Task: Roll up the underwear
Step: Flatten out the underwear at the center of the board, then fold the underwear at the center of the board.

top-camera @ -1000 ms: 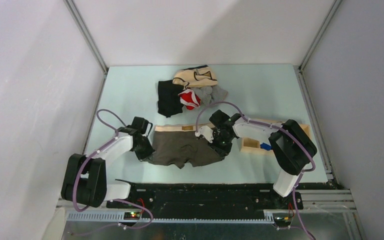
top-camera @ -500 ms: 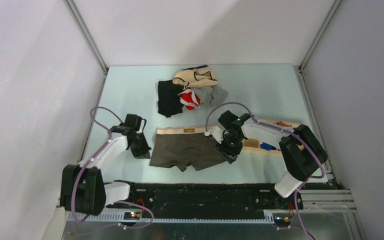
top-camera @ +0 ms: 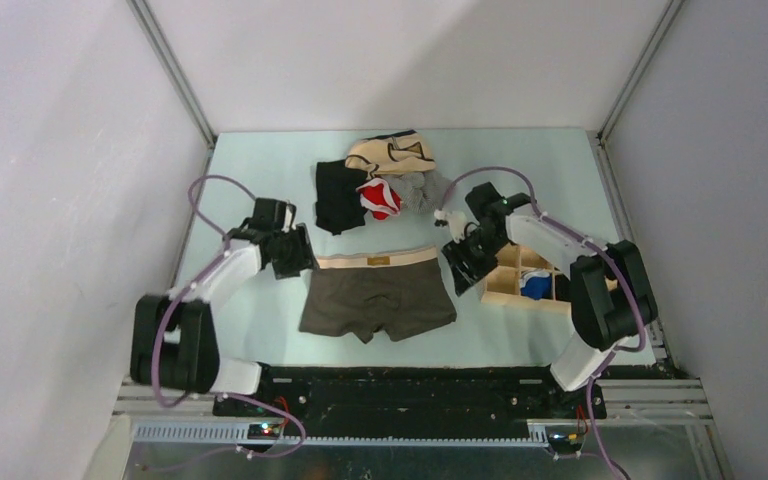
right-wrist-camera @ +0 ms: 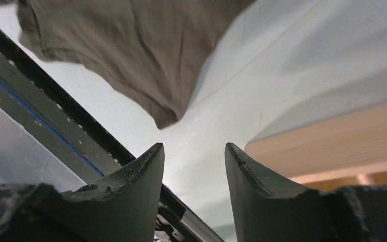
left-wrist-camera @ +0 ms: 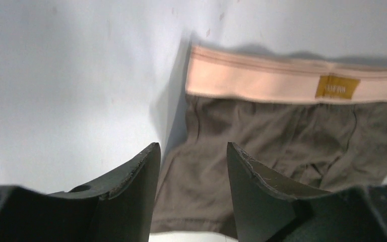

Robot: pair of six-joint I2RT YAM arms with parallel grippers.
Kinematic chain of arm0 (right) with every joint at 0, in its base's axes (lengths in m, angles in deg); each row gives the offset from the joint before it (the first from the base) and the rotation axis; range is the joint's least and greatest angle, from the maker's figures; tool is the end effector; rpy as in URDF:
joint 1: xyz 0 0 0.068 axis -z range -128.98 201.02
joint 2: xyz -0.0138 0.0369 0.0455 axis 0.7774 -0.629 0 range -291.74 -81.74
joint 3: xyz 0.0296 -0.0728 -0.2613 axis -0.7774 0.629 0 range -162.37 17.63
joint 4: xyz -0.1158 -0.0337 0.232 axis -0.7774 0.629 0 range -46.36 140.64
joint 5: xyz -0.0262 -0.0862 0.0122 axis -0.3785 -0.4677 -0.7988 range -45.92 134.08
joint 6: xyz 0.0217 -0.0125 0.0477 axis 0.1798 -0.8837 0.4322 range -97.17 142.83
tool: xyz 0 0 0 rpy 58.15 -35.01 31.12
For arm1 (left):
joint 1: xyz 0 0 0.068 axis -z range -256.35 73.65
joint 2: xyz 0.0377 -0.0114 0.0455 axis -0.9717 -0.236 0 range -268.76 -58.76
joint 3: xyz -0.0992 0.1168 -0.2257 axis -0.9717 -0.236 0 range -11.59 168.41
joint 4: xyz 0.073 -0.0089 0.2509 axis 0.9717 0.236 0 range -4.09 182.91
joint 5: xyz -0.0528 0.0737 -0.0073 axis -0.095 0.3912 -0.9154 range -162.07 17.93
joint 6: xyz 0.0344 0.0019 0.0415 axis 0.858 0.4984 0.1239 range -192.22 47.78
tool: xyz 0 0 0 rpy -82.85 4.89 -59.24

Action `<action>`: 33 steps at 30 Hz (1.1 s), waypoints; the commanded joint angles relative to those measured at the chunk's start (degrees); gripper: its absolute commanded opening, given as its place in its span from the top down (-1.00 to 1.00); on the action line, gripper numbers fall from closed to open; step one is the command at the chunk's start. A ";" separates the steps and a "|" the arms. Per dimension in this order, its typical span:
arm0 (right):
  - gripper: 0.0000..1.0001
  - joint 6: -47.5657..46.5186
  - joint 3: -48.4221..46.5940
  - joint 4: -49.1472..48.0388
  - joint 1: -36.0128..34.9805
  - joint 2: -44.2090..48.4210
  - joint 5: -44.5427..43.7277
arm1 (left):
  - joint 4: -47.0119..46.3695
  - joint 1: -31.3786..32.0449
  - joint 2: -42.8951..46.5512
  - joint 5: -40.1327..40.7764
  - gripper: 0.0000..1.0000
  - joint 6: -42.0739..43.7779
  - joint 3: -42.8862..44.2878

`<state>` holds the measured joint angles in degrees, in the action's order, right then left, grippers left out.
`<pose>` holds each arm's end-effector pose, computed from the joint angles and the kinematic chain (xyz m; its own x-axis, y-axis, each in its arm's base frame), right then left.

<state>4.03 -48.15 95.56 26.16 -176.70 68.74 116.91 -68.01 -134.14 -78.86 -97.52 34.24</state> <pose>0.2682 0.1408 0.2044 -0.7064 -0.6503 -0.2793 -0.7062 0.6209 0.3404 0.2466 -0.0404 0.2051 -0.8651 -0.3021 -0.4005 -0.1859 0.9346 -0.3033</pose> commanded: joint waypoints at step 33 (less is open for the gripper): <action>0.38 0.75 -30.84 -4.13 -1.19 -29.69 2.01 | -3.57 1.81 -27.80 2.08 1.00 9.11 18.57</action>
<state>5.71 -76.61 91.70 23.69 -204.37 72.76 112.21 -67.86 -158.33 -81.37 -91.07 50.06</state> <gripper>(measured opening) 0.314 0.004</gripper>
